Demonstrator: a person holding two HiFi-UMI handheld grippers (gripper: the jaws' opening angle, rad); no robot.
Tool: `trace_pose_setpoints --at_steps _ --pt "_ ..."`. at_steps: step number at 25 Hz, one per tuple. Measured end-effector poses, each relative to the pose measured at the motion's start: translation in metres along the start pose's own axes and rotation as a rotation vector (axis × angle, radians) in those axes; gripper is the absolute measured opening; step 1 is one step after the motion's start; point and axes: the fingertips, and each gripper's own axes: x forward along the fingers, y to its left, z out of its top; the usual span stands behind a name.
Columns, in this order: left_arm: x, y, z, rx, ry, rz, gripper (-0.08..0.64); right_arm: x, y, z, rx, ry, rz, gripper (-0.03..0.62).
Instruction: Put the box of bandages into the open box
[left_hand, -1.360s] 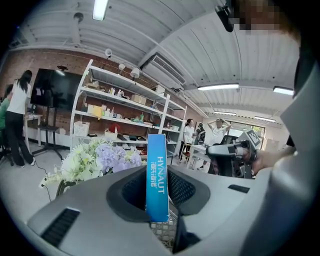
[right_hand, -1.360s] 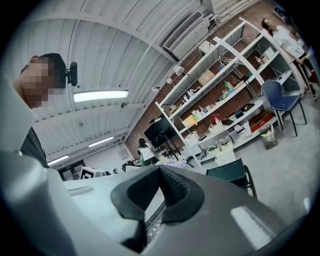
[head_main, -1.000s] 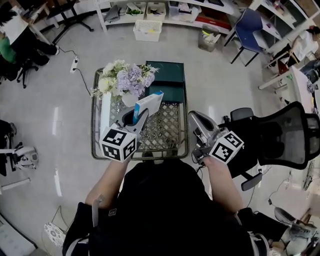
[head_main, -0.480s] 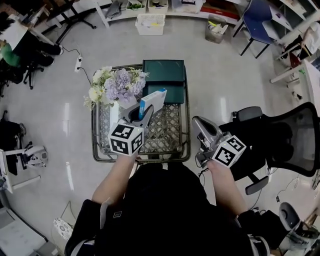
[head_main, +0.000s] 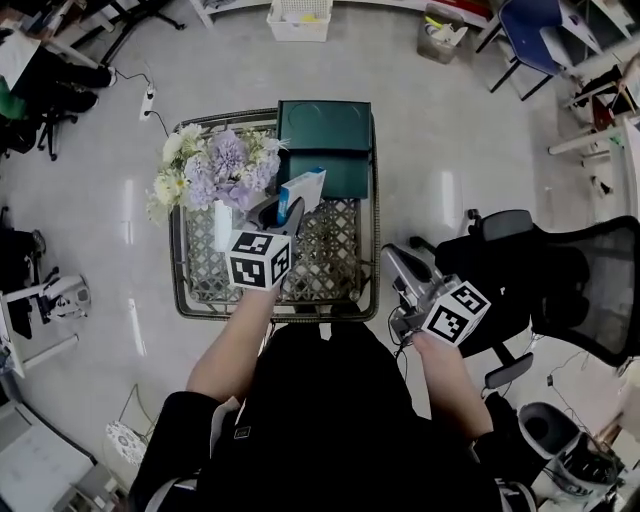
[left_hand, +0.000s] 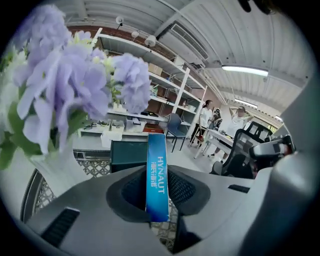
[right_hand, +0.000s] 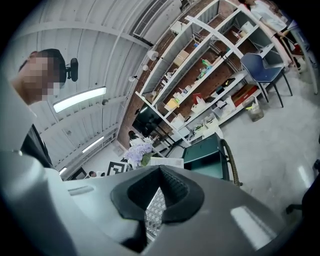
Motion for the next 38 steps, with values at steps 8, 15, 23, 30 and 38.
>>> trace_pose_setpoints --at_steps 8,15,23,30,38 --pt "0.039 0.021 -0.024 0.008 0.047 0.084 0.080 0.005 -0.018 -0.008 0.031 0.024 -0.017 0.011" --pt "0.059 0.027 -0.030 0.005 0.071 0.099 0.080 0.004 -0.028 -0.010 0.051 0.032 -0.025 0.011" --pt "0.080 0.024 -0.039 0.020 0.111 0.087 0.081 0.003 -0.038 -0.014 0.070 0.031 -0.037 0.011" --pt "0.102 0.018 -0.045 0.008 0.142 0.035 0.081 0.003 -0.045 -0.020 0.083 0.041 -0.049 0.011" --pt "0.126 0.007 -0.046 -0.036 0.175 -0.014 0.082 0.007 -0.046 -0.024 0.095 0.061 -0.050 0.011"
